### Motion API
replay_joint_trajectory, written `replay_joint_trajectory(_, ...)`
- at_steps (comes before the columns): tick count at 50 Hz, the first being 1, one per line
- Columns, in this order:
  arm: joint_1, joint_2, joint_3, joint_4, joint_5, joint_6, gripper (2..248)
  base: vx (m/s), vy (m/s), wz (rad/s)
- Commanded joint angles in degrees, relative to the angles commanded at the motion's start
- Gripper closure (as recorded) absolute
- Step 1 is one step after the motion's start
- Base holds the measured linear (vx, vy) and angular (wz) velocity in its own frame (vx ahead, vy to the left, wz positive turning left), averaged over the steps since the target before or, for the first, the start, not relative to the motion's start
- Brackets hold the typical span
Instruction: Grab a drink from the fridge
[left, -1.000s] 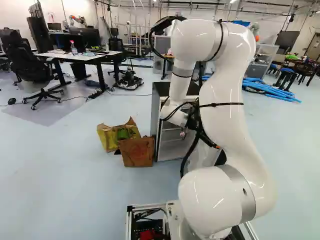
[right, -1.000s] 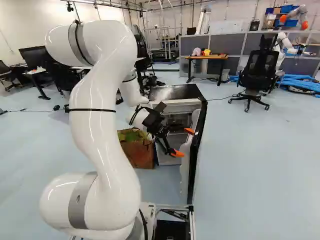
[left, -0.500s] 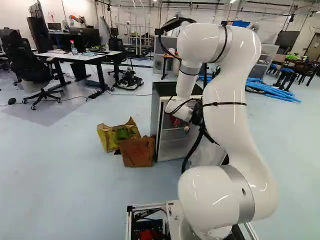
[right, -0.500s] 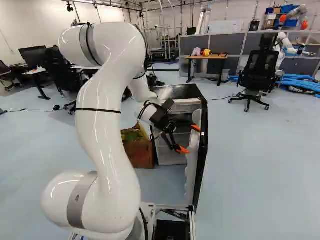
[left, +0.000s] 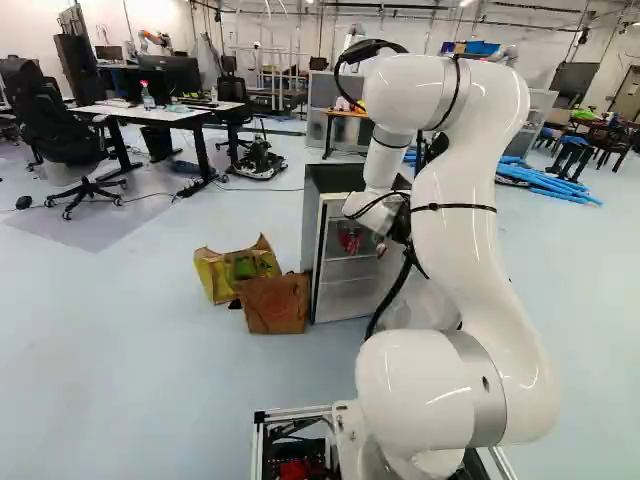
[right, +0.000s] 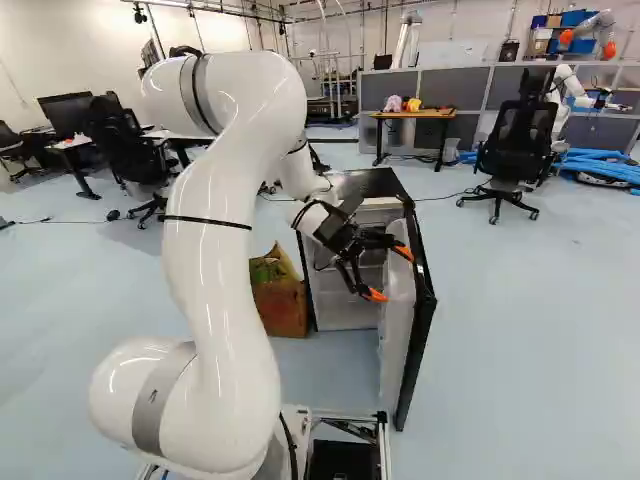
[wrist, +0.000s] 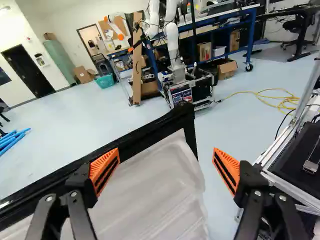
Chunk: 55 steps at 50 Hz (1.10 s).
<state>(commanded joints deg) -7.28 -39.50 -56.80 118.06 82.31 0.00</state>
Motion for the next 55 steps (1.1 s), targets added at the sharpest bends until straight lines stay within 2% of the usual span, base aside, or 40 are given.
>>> replay_joint_trajectory(30, -4.65, -2.32, -6.71, 2.42, -2.02, 0.0, 3, 0.0, 0.0, 0.0)
replay_joint_trajectory(55, -8.56, -4.66, -12.87, 2.46, -2.28, 0.0, 3, 0.0, 0.0, 0.0)
